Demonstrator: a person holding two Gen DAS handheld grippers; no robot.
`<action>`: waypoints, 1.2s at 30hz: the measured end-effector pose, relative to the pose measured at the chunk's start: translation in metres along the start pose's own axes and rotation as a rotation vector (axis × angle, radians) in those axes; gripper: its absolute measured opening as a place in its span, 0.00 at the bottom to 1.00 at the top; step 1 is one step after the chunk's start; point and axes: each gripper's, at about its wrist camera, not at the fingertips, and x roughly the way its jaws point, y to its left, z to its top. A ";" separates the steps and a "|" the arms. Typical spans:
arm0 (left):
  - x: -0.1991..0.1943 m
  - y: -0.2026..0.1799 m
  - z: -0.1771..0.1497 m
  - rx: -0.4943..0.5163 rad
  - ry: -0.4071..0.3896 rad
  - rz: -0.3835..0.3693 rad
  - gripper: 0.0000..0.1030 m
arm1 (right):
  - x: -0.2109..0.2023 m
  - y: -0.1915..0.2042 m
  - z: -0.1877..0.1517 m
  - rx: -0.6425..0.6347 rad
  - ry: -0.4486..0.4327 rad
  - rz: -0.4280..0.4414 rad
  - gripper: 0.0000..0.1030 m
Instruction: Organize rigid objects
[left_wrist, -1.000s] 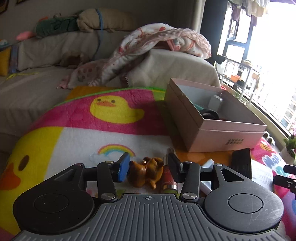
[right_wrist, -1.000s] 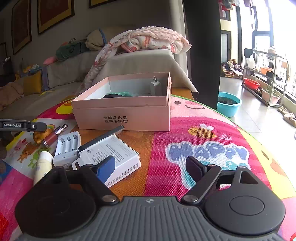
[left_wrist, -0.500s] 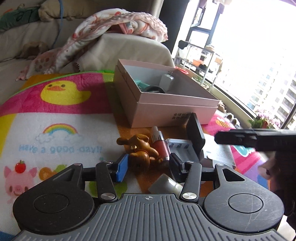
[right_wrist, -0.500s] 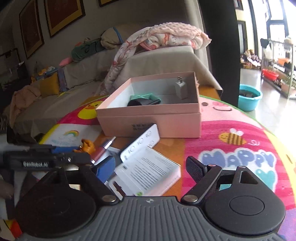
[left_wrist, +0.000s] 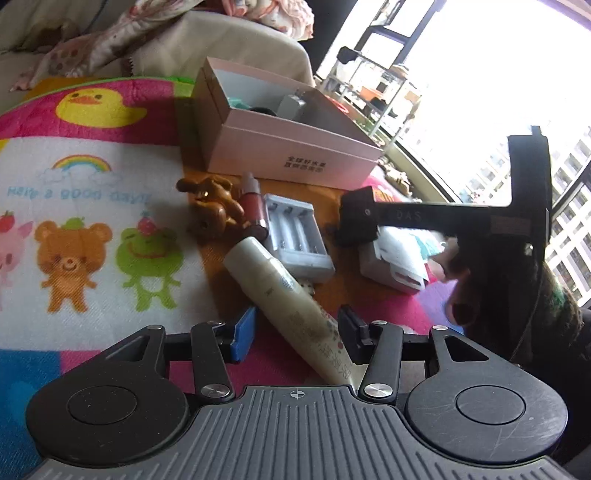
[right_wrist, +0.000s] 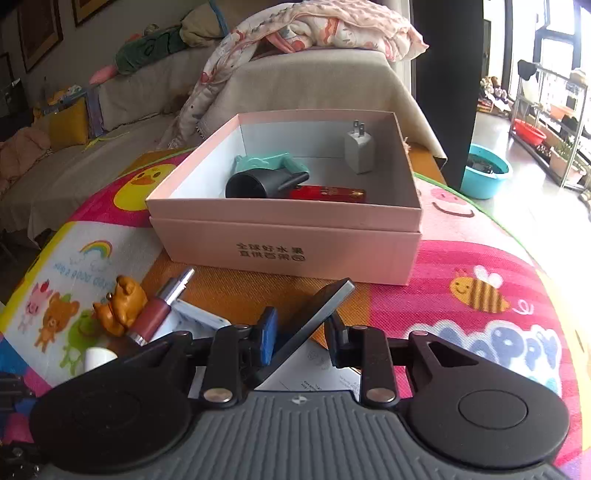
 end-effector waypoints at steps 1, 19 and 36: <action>0.004 -0.002 0.003 0.000 -0.003 -0.003 0.51 | -0.005 -0.001 -0.003 -0.019 -0.006 -0.019 0.27; 0.022 -0.015 0.014 0.160 -0.039 0.154 0.42 | -0.042 0.031 -0.041 -0.235 -0.099 0.011 0.62; 0.026 -0.021 0.009 0.215 -0.047 0.220 0.58 | -0.074 -0.026 -0.081 -0.025 -0.213 -0.077 0.83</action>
